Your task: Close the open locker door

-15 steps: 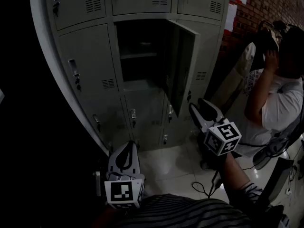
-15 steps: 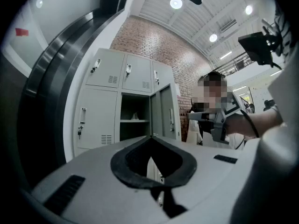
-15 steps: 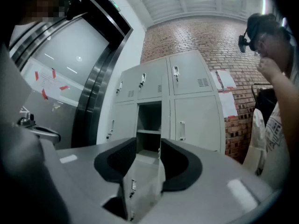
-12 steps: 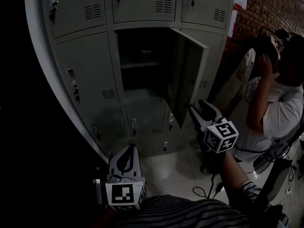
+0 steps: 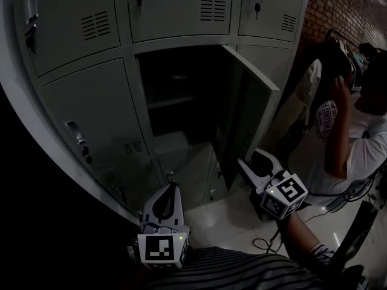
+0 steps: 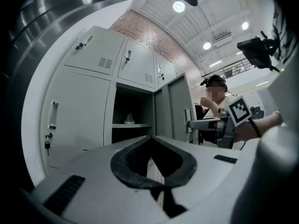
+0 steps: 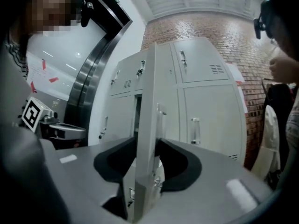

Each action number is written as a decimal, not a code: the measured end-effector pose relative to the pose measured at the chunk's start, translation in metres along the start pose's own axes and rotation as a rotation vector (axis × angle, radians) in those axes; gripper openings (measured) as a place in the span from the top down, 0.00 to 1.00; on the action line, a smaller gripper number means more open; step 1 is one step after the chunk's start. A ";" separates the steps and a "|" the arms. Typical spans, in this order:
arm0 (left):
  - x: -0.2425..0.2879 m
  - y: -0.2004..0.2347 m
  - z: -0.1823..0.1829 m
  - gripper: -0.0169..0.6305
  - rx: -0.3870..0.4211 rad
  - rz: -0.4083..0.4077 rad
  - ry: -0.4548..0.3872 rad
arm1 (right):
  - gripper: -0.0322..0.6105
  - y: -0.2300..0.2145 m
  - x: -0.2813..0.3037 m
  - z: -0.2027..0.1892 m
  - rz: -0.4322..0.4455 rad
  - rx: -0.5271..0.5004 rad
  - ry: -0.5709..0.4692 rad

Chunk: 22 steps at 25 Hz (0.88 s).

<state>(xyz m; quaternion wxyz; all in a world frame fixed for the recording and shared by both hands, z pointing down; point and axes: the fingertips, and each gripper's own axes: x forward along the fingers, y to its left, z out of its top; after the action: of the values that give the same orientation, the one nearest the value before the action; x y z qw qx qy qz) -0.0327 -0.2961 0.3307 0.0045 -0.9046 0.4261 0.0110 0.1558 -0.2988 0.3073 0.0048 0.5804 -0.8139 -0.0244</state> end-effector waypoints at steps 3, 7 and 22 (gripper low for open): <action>0.010 0.014 -0.001 0.97 -0.012 -0.004 0.000 | 0.71 0.038 0.024 0.001 0.085 -0.009 0.005; 0.016 0.043 -0.008 0.97 -0.031 0.021 0.020 | 0.73 0.079 0.069 -0.001 0.163 -0.007 0.010; 0.059 0.163 0.005 0.97 0.011 0.126 -0.012 | 0.79 0.111 0.225 -0.009 0.196 -0.009 -0.006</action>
<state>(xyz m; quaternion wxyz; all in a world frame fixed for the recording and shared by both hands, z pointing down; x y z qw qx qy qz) -0.1209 -0.4452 0.3249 0.0114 -0.8758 0.4823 0.0142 -0.0226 -0.4758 0.3165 0.0074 0.4978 -0.8668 -0.0292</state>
